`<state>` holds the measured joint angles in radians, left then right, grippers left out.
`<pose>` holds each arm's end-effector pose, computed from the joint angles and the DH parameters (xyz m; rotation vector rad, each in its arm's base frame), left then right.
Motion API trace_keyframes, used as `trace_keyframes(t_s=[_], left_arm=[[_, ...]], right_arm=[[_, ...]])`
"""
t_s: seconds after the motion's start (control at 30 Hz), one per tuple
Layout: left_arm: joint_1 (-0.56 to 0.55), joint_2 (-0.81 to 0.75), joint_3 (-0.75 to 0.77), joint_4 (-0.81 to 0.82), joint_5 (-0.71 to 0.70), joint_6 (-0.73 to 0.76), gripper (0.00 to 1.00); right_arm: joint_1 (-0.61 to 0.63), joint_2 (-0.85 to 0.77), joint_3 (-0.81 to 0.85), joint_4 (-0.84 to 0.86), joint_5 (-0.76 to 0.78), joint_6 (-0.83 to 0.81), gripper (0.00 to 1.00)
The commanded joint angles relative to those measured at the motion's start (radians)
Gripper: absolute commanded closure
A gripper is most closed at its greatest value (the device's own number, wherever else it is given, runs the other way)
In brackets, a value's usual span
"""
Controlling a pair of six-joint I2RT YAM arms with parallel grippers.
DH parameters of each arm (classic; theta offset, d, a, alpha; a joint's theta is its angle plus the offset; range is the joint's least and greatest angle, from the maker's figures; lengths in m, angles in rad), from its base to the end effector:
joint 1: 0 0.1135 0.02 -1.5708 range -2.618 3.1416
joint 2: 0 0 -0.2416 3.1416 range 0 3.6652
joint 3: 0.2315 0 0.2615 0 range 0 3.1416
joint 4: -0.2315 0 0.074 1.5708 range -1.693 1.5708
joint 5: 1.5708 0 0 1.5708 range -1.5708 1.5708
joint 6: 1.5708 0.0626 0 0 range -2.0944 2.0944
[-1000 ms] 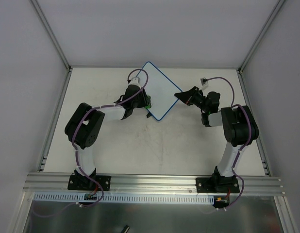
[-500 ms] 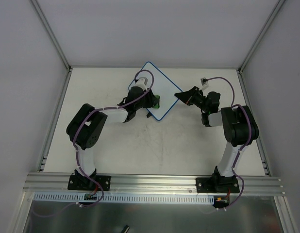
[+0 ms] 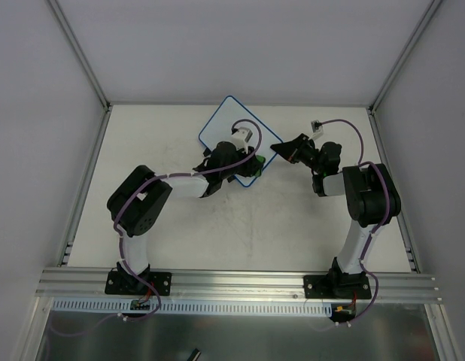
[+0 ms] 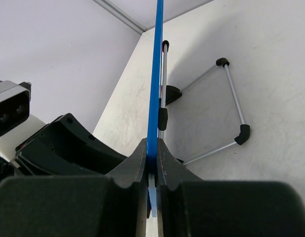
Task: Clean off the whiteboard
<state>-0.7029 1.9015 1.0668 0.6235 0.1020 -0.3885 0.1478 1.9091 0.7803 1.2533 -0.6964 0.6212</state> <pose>0.3370 -0.2939 0.1651 0.3680 1.8302 -0.8640 0.3743 0.0963 0.1522 -0.2415 1.5611 1.1124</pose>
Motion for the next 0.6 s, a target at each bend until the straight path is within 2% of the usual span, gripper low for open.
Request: trace_keyframes(t_s=[0.0, 0.1, 0.27, 0.33, 0.47, 0.53, 0.57], left_arm=[[-0.047, -0.032, 0.025, -0.011, 0.037, 0.118, 1.0], [-0.061, -0.025, 0.051, -0.05, 0.119, 0.193, 1.0], [-0.067, -0.068, 0.042, -0.08, 0.157, 0.243, 1.0], [-0.07, -0.133, 0.004, -0.068, 0.183, 0.276, 1.0], [-0.069, -0.284, -0.08, -0.034, 0.145, 0.296, 1.0], [-0.069, -0.386, -0.103, -0.062, 0.128, 0.293, 1.0], [-0.069, -0.416, -0.094, -0.153, 0.105, 0.286, 1.0]], right_arm=[[0.024, -0.001, 0.023, 0.278, -0.095, 0.043, 1.0], [0.022, 0.001, 0.023, 0.278, -0.097, 0.045, 1.0], [0.024, 0.002, 0.025, 0.278, -0.095, 0.046, 1.0], [0.024, 0.004, 0.025, 0.276, -0.094, 0.046, 1.0], [0.024, 0.005, 0.03, 0.276, -0.094, 0.049, 1.0], [0.022, 0.005, 0.031, 0.276, -0.094, 0.049, 1.0], [0.022, 0.007, 0.033, 0.276, -0.094, 0.049, 1.0]])
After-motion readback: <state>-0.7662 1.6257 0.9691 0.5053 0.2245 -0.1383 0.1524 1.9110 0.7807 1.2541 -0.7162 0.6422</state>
